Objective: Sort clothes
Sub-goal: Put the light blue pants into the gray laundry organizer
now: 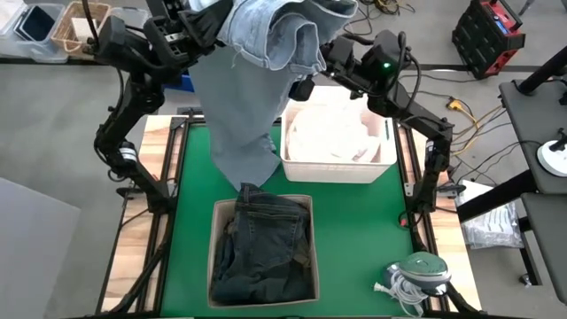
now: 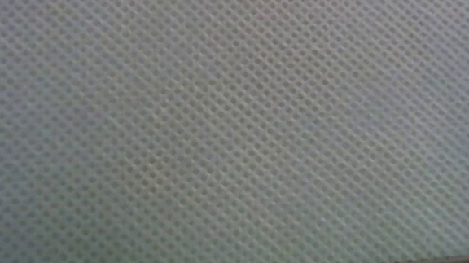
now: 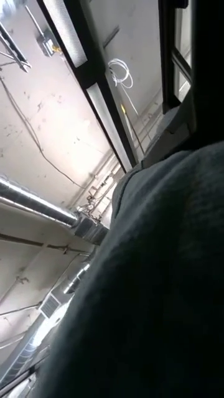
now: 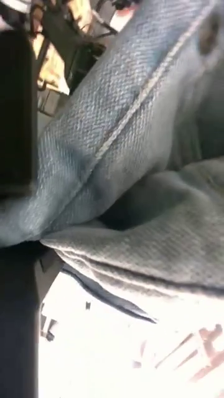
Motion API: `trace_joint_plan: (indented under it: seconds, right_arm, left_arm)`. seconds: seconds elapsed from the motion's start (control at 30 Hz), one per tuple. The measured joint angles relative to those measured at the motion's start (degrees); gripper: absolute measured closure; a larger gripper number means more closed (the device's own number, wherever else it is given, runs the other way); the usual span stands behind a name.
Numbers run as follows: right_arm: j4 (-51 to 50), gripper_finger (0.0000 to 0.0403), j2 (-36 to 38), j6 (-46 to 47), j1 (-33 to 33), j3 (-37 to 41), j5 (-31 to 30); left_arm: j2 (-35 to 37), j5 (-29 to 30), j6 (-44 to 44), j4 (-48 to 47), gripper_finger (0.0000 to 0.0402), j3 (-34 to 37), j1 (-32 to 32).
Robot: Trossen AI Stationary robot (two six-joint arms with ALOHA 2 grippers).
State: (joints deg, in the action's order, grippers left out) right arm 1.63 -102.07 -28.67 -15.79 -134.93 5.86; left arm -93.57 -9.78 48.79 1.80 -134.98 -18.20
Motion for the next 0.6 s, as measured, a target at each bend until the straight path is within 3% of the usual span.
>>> trace_joint_plan:
  seconds: [0.03,0.1,0.2,0.6]
  right_arm:
    - [-0.03,0.0358,0.20,-0.99,0.00,0.00,0.29]
    - [0.81,0.0378,0.46,-2.16,0.00,0.00,-0.35]
    - [3.74,0.0387,0.60,-2.03,0.00,0.00,-3.34]
    - [9.05,0.0391,3.51,-0.93,0.02,0.00,-4.75]
  left_arm:
    - [0.26,0.00,-0.23,-0.80,0.0370,0.00,-0.03]
    - [0.74,-0.17,-0.30,-2.07,0.0346,0.00,-0.04]
    - [1.59,-0.66,-0.47,-4.54,0.0304,-0.05,-0.12]
    - [7.29,-0.41,-5.98,-25.10,0.0157,-0.04,-6.52]
